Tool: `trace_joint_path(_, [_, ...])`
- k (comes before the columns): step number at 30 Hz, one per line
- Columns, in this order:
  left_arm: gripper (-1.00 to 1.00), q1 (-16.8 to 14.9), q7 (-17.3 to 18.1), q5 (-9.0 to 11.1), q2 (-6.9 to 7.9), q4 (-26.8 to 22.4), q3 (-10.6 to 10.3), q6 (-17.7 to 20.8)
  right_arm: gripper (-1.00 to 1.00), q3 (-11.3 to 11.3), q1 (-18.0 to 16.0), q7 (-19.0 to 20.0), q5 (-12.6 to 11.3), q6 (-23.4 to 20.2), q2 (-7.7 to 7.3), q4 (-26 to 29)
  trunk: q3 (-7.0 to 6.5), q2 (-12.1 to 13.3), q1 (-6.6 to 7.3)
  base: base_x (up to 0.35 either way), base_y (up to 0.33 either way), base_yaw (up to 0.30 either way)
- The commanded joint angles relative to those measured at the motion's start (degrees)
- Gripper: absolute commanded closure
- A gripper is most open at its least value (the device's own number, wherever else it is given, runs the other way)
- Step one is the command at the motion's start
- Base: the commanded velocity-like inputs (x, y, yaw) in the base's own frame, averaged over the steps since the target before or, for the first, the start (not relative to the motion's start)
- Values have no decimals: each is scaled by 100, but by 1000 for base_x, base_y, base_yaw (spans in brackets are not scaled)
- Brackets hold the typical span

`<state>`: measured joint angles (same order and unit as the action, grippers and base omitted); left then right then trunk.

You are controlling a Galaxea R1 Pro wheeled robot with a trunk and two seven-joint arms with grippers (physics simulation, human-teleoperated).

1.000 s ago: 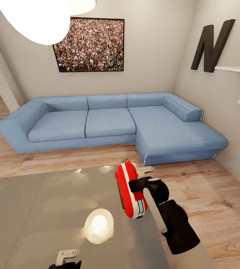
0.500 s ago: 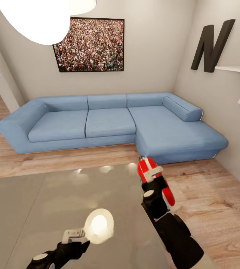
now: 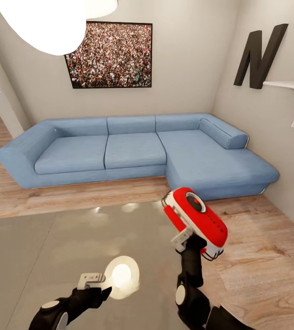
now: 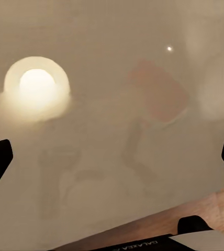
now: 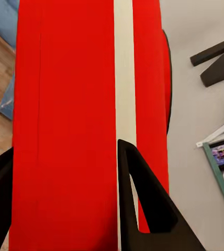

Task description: Turn on the radio receiver that's on the table in the living room.

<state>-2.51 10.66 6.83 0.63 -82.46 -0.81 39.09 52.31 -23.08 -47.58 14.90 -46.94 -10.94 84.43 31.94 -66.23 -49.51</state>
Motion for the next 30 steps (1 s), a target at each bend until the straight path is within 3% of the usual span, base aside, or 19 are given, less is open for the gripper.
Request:
trace_joint_path(1, [-100, -5, 9, 1, 0, 4, -3, 4, 100, 57, 1, -16, 68, 54, -114, 3, 0, 0, 0, 0, 0, 0])
trace_joint_path(5, [-100, -16, 85, 2, -1, 9, -6, 9, 100, 399, 3, -57, 68, 277, -464, 3, 0, 0, 0, 0, 0, 0])
trace_joint_path(8, [-100, -70, 137, 3, -1, 10, -1, 55, 100, 819, 5, -293, 86, 342, -707, -7, 0, 0, 0, 0, 0, 0])
trace_joint_path(11, [-100, -194, 151, 3, -8, 6, 1, 234, 100, 1161, 5, -790, 54, 356, -856, -70, 0, 0, 0, 0, 0, 0])
trace_joint_path(17, [-100, -415, 169, 10, -96, -1, 0, 458, 100, 1721, 5, -1146, 54, 347, -1019, -356, 0, 0, 0, 0, 0, 0])
trace_joint_path(25, [-100, -703, 515, 3, -219, -17, 1, 816, 100, 2246, 6, -1839, 136, 365, -887, -1761, 0, 0, 0, 0, 0, 0])
trace_joint_path(26, [-100, -771, 547, 7, -225, -16, 2, 899, 100, 2379, 6, -1992, 147, 367, -741, -2183, 0, 0, 0, 0, 0, 0])
trace_joint_path(30, [-100, -847, 565, 11, -234, -20, 2, 1033, 100, 2565, 6, -2246, 122, 365, -437, -2663, 0, 0, 0, 0, 0, 0])
